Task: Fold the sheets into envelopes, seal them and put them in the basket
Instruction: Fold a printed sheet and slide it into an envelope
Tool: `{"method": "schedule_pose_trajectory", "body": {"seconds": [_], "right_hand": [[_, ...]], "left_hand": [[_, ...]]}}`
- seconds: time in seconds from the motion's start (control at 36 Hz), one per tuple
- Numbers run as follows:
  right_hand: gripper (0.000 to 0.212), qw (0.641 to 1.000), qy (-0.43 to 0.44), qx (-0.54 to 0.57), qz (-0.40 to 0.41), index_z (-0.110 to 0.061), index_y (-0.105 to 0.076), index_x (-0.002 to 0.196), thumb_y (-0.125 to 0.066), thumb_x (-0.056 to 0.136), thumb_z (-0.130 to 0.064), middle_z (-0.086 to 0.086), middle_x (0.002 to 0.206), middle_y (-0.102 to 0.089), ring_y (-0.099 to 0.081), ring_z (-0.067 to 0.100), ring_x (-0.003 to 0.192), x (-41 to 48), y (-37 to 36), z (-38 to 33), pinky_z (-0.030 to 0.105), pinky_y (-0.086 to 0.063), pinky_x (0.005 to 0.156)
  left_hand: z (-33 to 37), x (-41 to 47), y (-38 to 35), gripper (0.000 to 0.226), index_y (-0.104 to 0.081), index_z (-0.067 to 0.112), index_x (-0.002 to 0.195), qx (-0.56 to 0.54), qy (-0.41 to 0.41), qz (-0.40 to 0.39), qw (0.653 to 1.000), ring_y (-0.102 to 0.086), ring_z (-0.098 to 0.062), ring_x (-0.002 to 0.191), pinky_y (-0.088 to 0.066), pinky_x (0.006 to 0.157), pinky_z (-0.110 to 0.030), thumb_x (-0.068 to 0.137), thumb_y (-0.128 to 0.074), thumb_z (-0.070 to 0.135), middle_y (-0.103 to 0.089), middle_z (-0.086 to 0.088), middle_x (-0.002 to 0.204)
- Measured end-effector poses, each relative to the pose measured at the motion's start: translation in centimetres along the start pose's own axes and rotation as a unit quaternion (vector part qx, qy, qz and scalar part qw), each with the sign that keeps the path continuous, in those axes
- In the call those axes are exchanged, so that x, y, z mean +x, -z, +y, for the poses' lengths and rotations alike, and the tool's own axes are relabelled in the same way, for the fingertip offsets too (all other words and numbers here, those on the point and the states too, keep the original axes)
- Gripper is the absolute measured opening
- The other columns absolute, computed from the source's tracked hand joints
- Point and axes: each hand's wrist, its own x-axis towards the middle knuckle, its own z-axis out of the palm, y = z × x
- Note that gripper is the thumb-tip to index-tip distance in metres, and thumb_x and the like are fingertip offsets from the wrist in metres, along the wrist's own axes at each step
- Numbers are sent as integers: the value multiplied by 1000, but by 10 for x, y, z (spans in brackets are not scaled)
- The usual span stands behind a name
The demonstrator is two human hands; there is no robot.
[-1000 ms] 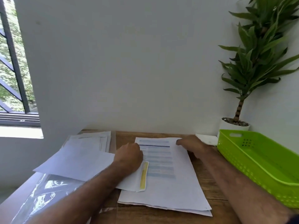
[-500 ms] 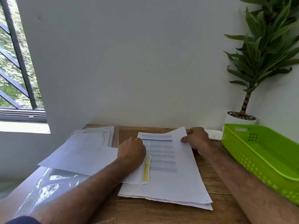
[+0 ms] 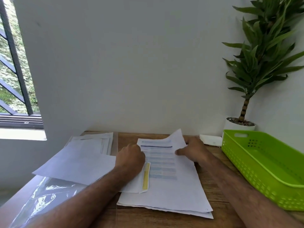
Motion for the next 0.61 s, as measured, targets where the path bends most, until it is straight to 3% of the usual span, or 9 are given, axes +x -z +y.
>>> {"method": "schedule_pose_trajectory", "body": {"seconds": [0.11,0.25,0.42,0.5,0.56,0.61], "right_hand": [[38,998,-34,43,-18,-3,-74,110,-83,74,-4,13,103,-76,-72,25,86,10,9,6,36,-61,76],[18,985,4,122,121,-9,-77,94,-82,77,-9,14,94,-77,-74,30,85,20,34,10,50,-61,82],[12,939,74,252,221,-13,-72,100,-74,89,-10,13,101,-74,-70,28,87,14,83,-7,43,-59,84],[16,896,52,389,205,-11,-71,107,-71,92,-10,10,105,-73,-70,26,89,8,103,-9,40,-58,79],[16,866,31,473,158,-11,-69,109,-68,93,-9,7,107,-73,-69,20,88,8,110,-9,36,-59,72],[23,843,8,530,92,-7,-67,117,-64,95,-7,9,110,-73,-70,20,91,9,109,-8,35,-63,70]], "left_hand": [[-2,4,2,26,-67,16,97,-50,8,5,999,-60,-13,76,-44,61,-25,99,-48,34,-68,2,93],[-4,15,10,28,-70,8,87,-189,32,32,981,-65,-28,85,-51,74,-34,98,-52,26,-71,-7,89],[-6,26,17,33,-70,13,111,-282,44,43,957,-62,-15,88,-40,64,-22,102,-48,37,-72,-3,101],[-4,27,21,40,-69,8,108,-316,19,57,947,-60,-12,79,-43,64,-22,104,-45,39,-72,-5,95],[-3,27,26,40,-69,11,109,-392,31,53,918,-68,-16,83,-56,75,-35,104,-45,43,-72,-3,93],[-4,30,33,44,-68,14,113,-468,56,29,882,-71,-24,91,-59,83,-44,102,-45,50,-74,-8,98]]}}
